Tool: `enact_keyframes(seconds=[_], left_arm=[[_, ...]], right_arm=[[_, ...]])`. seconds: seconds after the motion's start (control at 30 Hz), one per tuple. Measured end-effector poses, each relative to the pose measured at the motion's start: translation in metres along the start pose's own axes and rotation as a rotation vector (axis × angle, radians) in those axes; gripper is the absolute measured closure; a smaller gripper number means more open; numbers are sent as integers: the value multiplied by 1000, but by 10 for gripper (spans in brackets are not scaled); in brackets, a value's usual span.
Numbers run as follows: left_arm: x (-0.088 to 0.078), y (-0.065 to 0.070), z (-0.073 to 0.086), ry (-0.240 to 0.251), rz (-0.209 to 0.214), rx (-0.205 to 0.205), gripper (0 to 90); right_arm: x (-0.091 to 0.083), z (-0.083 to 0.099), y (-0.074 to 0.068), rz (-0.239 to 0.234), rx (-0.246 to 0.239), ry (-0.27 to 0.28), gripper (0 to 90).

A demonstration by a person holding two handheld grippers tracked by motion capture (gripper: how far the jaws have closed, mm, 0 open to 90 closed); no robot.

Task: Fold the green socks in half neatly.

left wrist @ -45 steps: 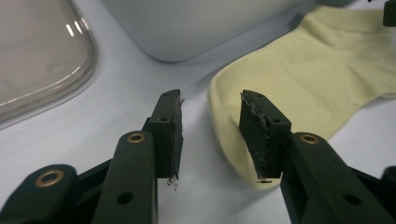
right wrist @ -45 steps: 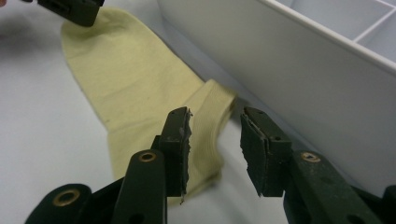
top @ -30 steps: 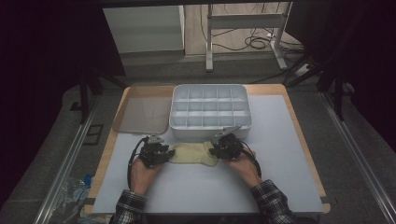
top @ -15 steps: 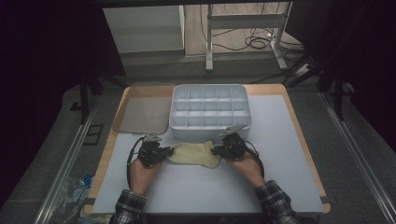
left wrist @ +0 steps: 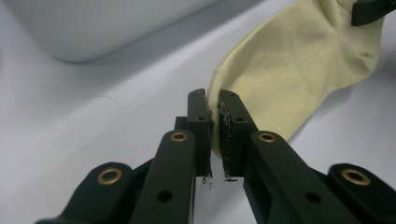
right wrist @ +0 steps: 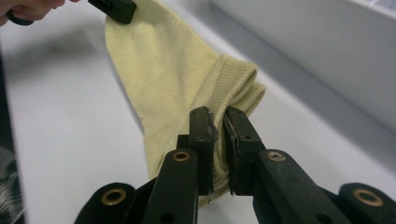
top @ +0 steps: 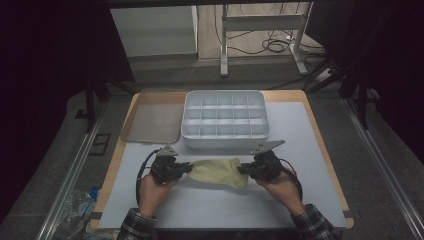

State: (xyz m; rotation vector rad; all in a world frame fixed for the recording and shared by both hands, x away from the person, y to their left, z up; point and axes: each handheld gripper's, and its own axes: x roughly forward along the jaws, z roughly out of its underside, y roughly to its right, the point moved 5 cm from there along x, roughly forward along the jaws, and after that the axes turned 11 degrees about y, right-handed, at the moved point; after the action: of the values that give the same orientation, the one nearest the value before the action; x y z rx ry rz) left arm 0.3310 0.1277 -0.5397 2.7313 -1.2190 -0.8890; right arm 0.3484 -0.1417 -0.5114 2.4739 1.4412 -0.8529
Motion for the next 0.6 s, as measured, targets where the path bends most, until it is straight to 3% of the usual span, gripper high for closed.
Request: enact_keyframes(seconds=[0.23,0.43,0.5,0.57,0.6], left_arm=[[5,21,9,-60,22,40,853],[21,27,21,-107,10,59,853],[25,27,23,-102,1,64,842],[27,27,23,-94,-9,68,742],[28,26,23,-82,-18,68,742]], right_arm=[[-15,21,-11,-3,15,-16,817],[-12,45,-6,13,42,-44,813],[-9,52,-3,18,49,-50,811],[-9,55,-2,20,52,-48,806],[-9,55,-2,20,52,-48,806]])
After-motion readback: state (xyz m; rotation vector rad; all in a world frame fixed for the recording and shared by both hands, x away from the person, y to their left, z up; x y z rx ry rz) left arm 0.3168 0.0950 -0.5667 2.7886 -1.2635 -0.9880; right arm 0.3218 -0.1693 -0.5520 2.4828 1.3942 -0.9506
